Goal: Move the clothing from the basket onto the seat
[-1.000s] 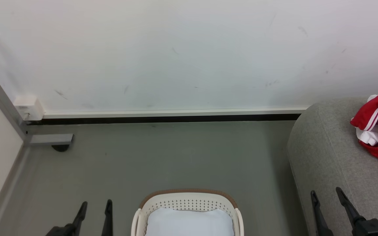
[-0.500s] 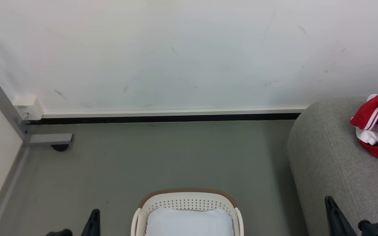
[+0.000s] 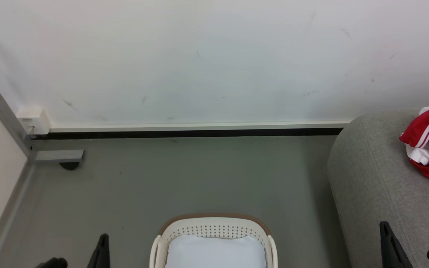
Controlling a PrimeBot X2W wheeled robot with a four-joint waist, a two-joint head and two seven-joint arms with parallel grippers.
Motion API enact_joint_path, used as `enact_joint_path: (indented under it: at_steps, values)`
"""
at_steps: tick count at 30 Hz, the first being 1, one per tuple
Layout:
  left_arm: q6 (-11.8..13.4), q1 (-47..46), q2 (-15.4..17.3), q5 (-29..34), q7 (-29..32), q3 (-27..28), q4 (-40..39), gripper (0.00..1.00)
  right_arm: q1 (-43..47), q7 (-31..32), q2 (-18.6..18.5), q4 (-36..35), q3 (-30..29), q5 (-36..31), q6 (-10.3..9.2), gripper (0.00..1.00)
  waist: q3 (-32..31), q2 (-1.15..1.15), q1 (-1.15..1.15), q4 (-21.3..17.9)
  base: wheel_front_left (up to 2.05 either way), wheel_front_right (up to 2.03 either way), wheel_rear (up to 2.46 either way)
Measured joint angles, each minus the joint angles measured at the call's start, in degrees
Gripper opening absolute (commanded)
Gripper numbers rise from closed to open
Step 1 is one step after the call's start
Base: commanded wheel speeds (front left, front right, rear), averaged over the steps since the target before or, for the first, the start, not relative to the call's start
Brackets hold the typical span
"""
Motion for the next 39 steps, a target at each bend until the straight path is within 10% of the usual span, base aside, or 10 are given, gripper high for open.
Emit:
enact_joint_path:
  at_steps: [39]
  values:
    - [-1.99, -2.86, -0.56, -29.43, 7.68, 3.35, -1.59, 0.00, -2.33, 7.84, -0.03, -1.87, -2.46, 32.10, 0.00, 0.00, 0.61, 0.00, 0.00, 0.91, 0.00, 0.00, 0.00]
